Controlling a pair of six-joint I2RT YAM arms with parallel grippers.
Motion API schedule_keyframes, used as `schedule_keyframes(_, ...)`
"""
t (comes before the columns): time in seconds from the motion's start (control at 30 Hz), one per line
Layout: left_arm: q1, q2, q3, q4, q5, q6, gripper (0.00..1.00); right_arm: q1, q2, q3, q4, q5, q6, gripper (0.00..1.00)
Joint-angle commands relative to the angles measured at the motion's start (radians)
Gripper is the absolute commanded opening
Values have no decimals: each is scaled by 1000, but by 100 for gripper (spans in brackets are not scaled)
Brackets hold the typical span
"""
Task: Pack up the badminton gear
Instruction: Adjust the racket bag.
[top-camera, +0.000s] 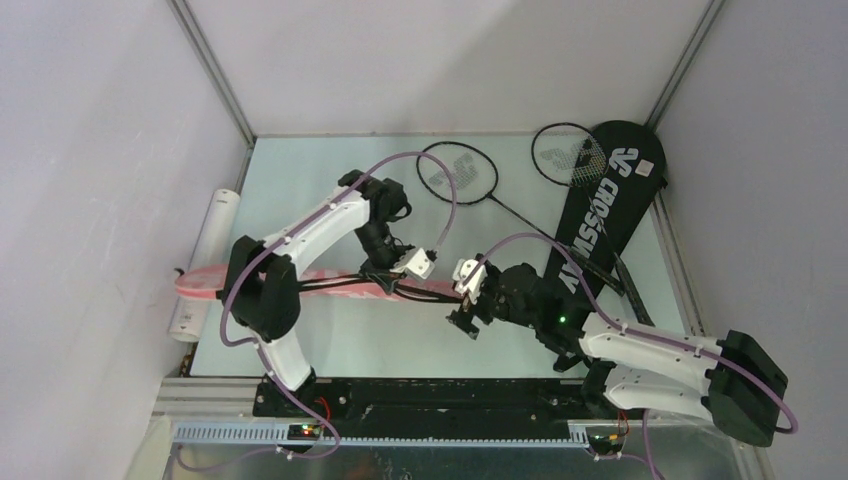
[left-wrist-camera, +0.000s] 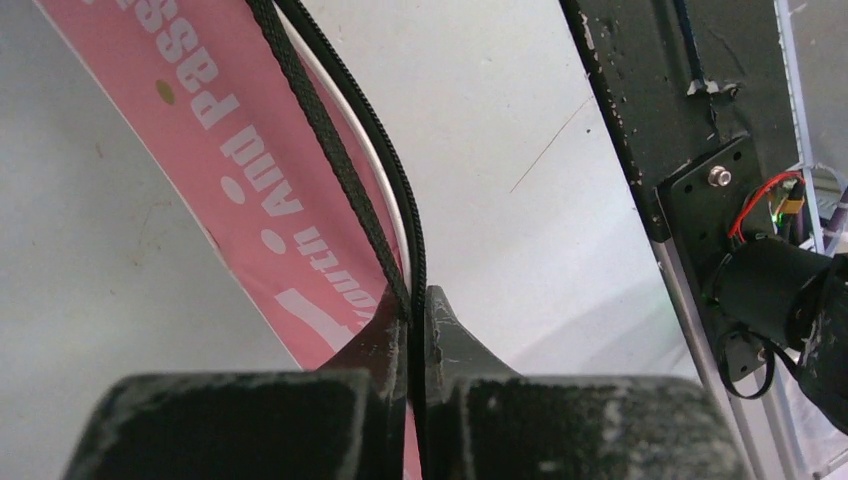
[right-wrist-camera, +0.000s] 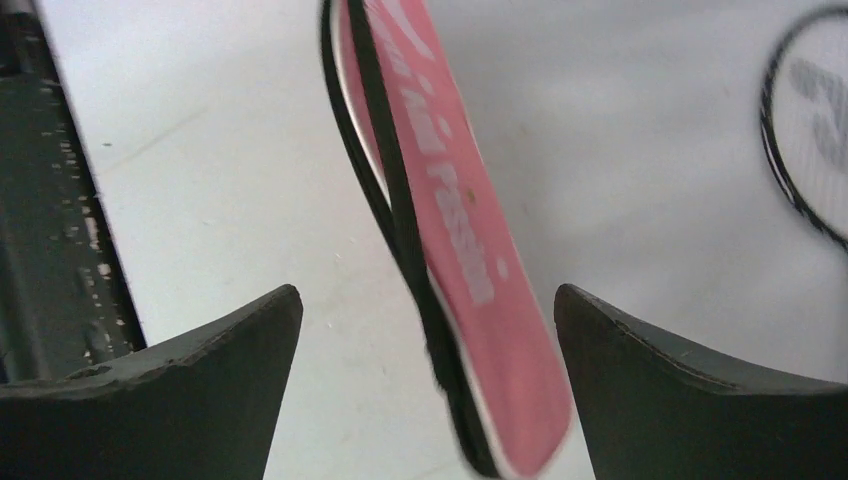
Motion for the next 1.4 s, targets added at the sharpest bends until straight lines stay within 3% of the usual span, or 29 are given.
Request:
schedule_keyframes(0.0, -48, 5, 50, -118, 3, 67, 0, -51, 78, 2, 194, -303, -118, 99)
schedule_keyframes(0.2, -90, 16, 120, -118, 58, 23, 0, -156, 305, 96, 254, -524, -99, 98)
schedule_keyframes(0.33, -90, 13, 182, -120, 105, -28, 4, -174, 397, 101, 320, -554, -46, 83)
schedule_keyframes(0.37, -90, 4, 191, -118, 120, -41, 6, -181, 407, 100, 349, -561, -15, 63)
schedule_keyframes(0.4, -90, -1, 209, -118, 126, -46, 17, -192, 419, 99, 362, -561, 4, 48)
schedule_keyframes(0.43, -90, -12, 222, -109, 135, -69, 34, -198, 426, 97, 402, -554, 48, 19)
schedule_keyframes(0.47, -90, -19, 249, -66, 138, -97, 42, -202, 425, 89, 423, -545, 72, 3)
schedule_keyframes(0.5, -90, -41, 262, -23, 141, -182, 54, -202, 421, 87, 458, -526, 119, 1)
schedule_keyframes(0.53, -90, -58, 282, 94, 138, -241, 77, -202, 416, 75, 475, -517, 144, 0)
schedule_keyframes(0.57, -90, -98, 281, 188, 126, -412, 94, -203, 410, 65, 524, -490, 204, 0)
schedule_keyframes(0.6, -91, -126, 270, 422, 104, -517, 97, -212, 406, 45, 546, -477, 237, 0)
schedule_keyframes(0.63, -94, -189, 231, 551, 4, -774, 99, -218, 395, 33, 584, -448, 315, 0)
schedule_keyframes(0.67, -97, -222, 206, 825, -82, -1063, 99, -235, 387, 1, 634, -429, 357, 0)
schedule_keyframes(0.7, -99, -287, 153, 933, -321, -1194, 100, -247, 366, -48, 668, -410, 424, 0)
schedule_keyframes(0.73, -99, -353, 130, 1076, -556, -1423, 100, -248, 354, -76, 752, -407, 452, 0)
schedule_keyframes(0.8, -97, -469, 15, 1169, -830, -1671, 100, -251, 322, -159, 895, -409, 553, 0)
schedule_keyframes(0.87, -96, -623, -213, 1316, -927, -1855, 100, -252, 305, -226, 1017, -414, 722, 0)
schedule_keyframes(1.0, -96, -919, -807, 1612, -931, -2115, 100, -257, 305, -339, 1233, -404, 941, 0)
schedule_keyframes(1.1, -95, -1087, -1026, 1719, -909, -2264, 100, -274, 300, -392, 1402, -412, 1061, 0)
schedule_keyframes(1.2, -94, -1172, -1226, 1806, -858, -2406, 100, -261, 224, -389, 1405, -403, 1122, 0)
schedule_keyframes(1.37, -93, -1268, -1468, 2091, -816, -2626, 100, -235, 66, -405, 1322, -305, 1168, 0)
